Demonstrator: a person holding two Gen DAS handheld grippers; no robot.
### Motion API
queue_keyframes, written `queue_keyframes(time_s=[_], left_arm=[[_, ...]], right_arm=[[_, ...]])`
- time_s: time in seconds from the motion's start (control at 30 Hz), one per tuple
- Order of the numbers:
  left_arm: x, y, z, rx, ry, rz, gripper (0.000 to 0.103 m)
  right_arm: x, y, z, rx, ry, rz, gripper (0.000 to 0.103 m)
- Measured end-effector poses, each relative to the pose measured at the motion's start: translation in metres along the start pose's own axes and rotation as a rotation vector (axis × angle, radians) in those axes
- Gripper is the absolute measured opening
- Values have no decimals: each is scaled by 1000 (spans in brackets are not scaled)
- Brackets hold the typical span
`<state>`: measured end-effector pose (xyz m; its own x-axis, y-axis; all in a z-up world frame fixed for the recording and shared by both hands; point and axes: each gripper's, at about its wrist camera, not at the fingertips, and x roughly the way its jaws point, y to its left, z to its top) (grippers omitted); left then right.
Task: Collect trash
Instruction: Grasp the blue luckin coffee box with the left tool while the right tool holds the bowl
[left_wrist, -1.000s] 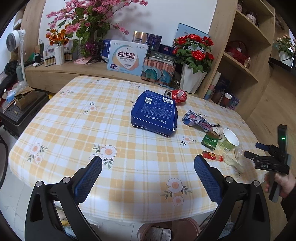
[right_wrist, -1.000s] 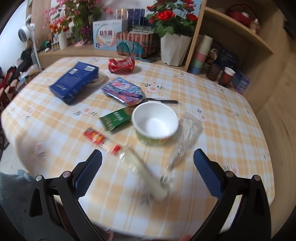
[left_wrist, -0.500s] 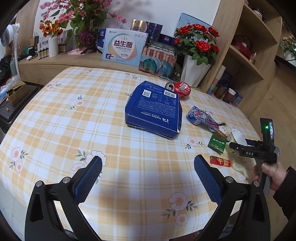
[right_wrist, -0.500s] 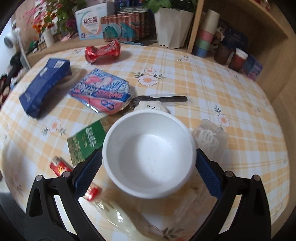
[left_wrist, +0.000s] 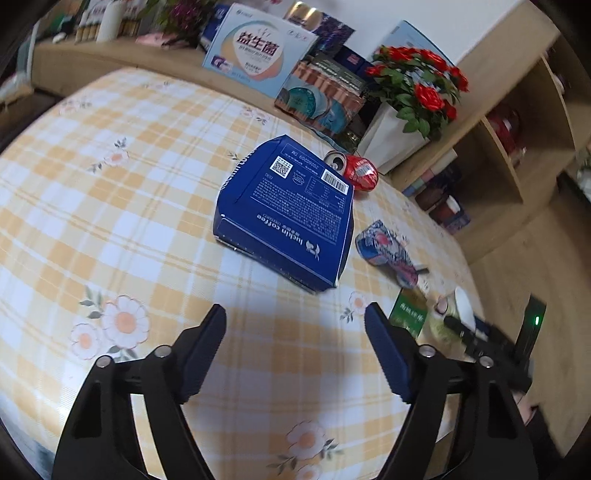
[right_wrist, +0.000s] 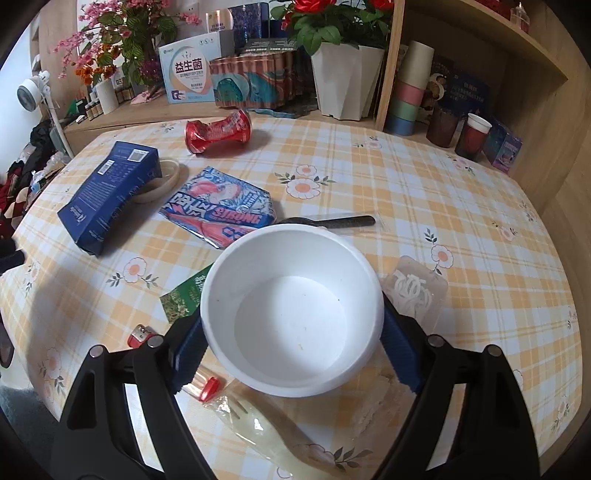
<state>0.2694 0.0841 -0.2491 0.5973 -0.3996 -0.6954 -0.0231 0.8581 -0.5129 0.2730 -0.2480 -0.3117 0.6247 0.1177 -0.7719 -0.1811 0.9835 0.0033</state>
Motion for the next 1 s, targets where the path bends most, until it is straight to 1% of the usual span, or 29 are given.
queue_keyframes(time_s=[0.07, 0.1, 0.17, 0.27, 0.3, 0.37, 0.47, 0.5, 0.53, 0.57, 0.6, 0.73, 0.87, 0.93, 0.97, 1.0], left_arm=[[6, 3, 12, -11, -11, -7, 71], [10, 4, 22, 6, -19, -8, 71], [19, 7, 41, 48, -22, -7, 71], [34, 12, 71, 136, -20, -1, 71], [41, 15, 84, 168, -6, -9, 71], [55, 26, 103, 166, 33, -27, 68], [70, 41, 119, 122, 70, -89, 67], [80, 44, 123, 118, 103, -122, 65], [85, 43, 124, 130, 118, -131, 62], [90, 42, 124, 143, 128, -134, 61], [97, 41, 125, 154, 145, -152, 61], [117, 45, 122, 141, 196, -169, 61], [126, 48, 113, 119, 243, -235, 55], [123, 47, 108, 128, 246, -264, 44], [119, 45, 106, 132, 238, -277, 41], [114, 45, 105, 126, 222, -291, 35]], right_arm=[[-1, 1, 0, -4, 1, 13, 82], [-2, 1, 1, -5, 0, 17, 82], [-3, 0, 1, -4, -4, 27, 82], [-5, -3, 3, 3, -3, 40, 82], [-6, -4, 3, 3, -3, 41, 82], [-7, -5, 5, -2, -4, 39, 82], [-7, -7, 7, -2, -1, 37, 82], [-6, -7, 7, -3, 1, 36, 82], [-6, -8, 7, -4, 4, 35, 82], [-5, -8, 7, -4, 6, 36, 82], [-6, -9, 7, -2, 9, 38, 82], [-7, -11, 8, -7, 16, 31, 82], [-7, -13, 9, 0, 13, 29, 82], [-7, -11, 8, 1, 12, 32, 82], [-7, -10, 8, 1, 13, 34, 82], [-7, -9, 8, 2, 15, 38, 82]])
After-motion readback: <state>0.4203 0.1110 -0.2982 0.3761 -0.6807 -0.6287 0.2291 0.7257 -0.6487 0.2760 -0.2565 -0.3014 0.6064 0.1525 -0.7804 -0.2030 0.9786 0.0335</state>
